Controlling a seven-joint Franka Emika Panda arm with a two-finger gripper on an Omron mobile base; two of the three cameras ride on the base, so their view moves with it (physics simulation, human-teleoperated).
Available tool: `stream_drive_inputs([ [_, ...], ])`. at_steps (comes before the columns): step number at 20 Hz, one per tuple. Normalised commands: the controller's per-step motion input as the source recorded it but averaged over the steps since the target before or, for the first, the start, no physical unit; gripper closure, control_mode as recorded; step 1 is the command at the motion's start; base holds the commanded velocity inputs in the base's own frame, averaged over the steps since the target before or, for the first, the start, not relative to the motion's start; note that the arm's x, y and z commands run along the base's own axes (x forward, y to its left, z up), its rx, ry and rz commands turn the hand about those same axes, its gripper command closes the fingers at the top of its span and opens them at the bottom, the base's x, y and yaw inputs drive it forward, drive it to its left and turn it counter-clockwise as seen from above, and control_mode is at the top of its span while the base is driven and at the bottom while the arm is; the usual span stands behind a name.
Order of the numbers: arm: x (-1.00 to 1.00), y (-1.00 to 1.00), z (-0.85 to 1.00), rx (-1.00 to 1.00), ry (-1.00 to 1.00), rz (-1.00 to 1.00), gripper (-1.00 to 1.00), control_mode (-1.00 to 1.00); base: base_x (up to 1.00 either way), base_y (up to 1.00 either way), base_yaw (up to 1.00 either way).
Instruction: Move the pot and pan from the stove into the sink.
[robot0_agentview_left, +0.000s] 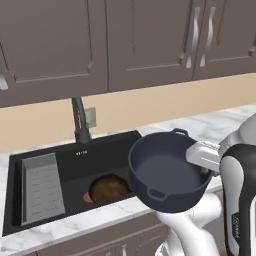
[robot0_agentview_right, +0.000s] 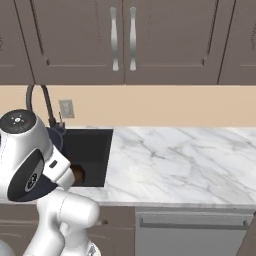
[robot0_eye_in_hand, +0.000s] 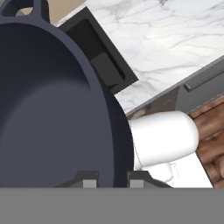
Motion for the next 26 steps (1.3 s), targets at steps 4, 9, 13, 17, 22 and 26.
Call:
stream_drive_inputs([
  [4,0.0,0.0,0.0,0.0,0.0,0.0,1.0,1.0,0.41,0.16,-0.02],
  [9,0.0,0.0,0.0,0.0,0.0,0.0,1.0,-1.0,0.05,0.03,0.0],
  [13,0.21,0.01,-0.01,0.0,0.0,0.0,1.0,-1.0,0.0,0.0,0.0],
  [17,0.59,0.08,-0.06,0.0,0.0,-0.02,1.0,-1.0,0.0,0.0,0.0],
  [22,0.65,0.09,-0.06,0.0,0.0,-0.01,1.0,-1.0,0.0,0.0,0.0],
  [26,0.55,0.11,-0.06,0.0,0.0,-0.01,1.0,-1.0,0.0,0.0,0.0],
])
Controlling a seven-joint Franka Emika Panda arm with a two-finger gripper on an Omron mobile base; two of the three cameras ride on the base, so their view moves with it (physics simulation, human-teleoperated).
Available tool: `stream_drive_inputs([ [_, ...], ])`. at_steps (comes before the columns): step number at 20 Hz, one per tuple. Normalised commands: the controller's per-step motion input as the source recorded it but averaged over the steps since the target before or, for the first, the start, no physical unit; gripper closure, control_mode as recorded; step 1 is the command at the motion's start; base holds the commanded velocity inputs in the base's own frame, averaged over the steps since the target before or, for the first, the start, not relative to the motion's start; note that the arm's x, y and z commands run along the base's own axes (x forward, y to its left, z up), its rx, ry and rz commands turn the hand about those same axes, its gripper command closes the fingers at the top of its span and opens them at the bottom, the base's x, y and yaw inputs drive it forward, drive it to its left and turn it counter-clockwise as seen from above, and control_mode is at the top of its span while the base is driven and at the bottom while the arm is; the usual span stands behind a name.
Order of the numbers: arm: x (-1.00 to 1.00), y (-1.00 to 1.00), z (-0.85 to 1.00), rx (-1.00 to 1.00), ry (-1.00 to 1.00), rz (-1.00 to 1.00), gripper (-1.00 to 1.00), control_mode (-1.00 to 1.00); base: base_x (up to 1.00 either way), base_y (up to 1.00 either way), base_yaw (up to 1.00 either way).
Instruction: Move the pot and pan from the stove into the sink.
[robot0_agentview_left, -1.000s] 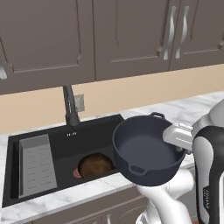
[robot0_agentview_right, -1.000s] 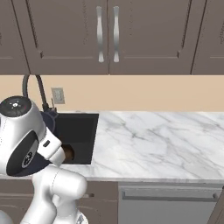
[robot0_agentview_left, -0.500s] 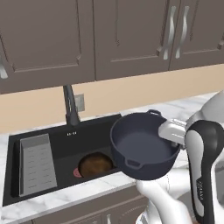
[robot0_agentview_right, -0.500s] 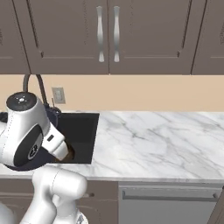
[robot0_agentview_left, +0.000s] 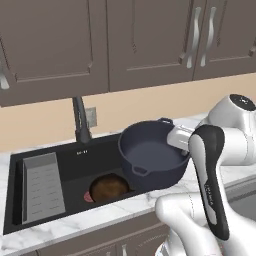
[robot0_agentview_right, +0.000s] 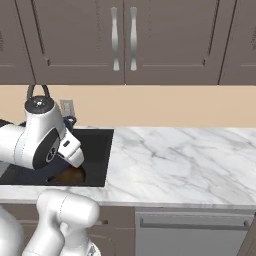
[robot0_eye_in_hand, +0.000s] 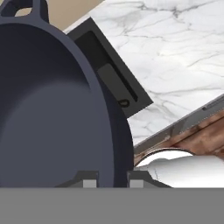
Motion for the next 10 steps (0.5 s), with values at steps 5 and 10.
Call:
stream_drive_inputs([
  [5,0.28,0.07,-0.03,0.0,0.0,-0.01,1.0,-1.0,0.0,0.0,0.0],
  [10,0.0,0.0,-0.01,0.0,0.0,0.0,1.0,-1.0,0.0,0.0,0.0],
])
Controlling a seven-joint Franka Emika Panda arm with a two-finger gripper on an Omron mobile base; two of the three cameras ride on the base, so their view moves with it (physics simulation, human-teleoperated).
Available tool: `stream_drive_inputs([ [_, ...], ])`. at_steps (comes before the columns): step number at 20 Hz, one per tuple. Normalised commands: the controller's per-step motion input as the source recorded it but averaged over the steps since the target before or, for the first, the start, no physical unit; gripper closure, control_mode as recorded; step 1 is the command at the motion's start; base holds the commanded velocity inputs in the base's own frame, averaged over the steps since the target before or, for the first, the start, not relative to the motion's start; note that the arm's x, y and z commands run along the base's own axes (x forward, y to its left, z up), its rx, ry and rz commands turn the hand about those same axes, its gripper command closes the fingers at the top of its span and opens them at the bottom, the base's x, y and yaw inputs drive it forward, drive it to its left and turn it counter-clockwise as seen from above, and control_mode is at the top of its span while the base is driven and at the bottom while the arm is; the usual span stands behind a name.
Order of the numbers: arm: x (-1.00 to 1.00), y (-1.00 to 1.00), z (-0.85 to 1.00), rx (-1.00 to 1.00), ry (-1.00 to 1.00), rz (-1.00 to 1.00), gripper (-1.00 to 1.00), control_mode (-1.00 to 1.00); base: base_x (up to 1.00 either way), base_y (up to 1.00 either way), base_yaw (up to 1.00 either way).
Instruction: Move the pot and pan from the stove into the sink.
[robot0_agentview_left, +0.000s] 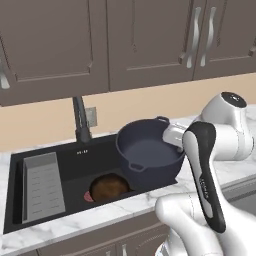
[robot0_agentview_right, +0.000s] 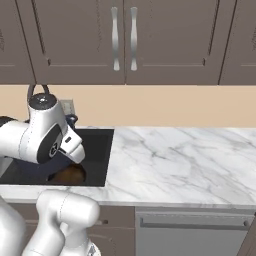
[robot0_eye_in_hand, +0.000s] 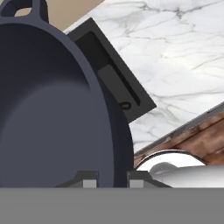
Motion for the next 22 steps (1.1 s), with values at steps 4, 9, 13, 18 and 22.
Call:
stream_drive_inputs([
  [4,0.0,0.0,-0.28,0.0,0.0,0.01,1.0,-1.0,0.0,0.0,0.0],
  [9,0.09,0.0,-0.27,0.0,0.0,0.0,1.0,-1.0,0.0,0.0,0.0],
  [13,0.37,0.01,-0.19,0.0,0.0,0.0,1.0,-1.0,0.0,0.0,0.0],
  [18,0.54,0.05,-0.15,0.0,0.0,0.0,1.0,-1.0,0.0,0.0,0.0],
  [22,0.6,0.11,-0.19,0.0,0.0,0.0,1.0,-1.0,0.0,0.0,0.0],
])
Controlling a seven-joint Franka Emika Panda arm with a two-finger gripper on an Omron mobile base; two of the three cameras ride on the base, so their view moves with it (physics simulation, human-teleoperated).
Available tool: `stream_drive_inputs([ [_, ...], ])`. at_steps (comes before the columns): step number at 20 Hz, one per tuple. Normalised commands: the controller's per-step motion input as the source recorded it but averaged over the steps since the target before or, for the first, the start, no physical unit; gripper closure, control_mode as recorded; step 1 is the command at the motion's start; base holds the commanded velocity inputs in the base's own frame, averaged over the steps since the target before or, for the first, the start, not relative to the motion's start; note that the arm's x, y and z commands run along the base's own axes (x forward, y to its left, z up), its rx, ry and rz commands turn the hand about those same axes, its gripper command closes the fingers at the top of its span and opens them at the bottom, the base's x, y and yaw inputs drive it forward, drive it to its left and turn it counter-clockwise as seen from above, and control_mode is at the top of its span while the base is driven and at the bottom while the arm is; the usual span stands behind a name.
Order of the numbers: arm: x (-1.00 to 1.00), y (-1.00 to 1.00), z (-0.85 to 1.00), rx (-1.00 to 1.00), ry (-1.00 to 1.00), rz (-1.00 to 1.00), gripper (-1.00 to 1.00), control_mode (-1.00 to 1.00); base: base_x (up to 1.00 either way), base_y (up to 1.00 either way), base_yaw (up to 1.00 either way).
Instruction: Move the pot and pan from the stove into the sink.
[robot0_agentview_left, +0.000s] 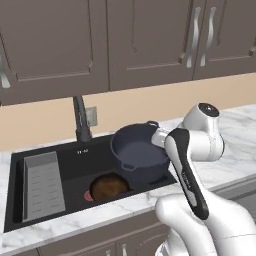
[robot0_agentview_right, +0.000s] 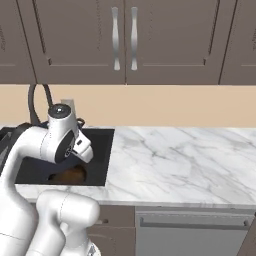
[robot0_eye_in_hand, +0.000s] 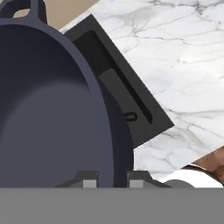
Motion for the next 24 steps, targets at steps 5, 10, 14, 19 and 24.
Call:
stream_drive_inputs([
  [5,0.58,0.2,-0.25,0.0,0.0,0.0,1.0,-1.0,0.0,0.0,0.0],
  [10,0.5,0.26,-0.3,0.0,0.0,0.0,1.0,-1.0,0.0,0.0,0.0],
  [14,0.38,0.26,-0.34,0.0,0.0,0.0,1.0,-1.0,0.0,0.0,0.0],
  [19,0.33,0.25,-0.34,0.0,0.0,0.0,1.0,-1.0,0.0,0.0,0.0],
  [24,0.33,0.22,-0.35,0.0,0.0,0.0,1.0,-1.0,0.0,0.0,0.0],
])
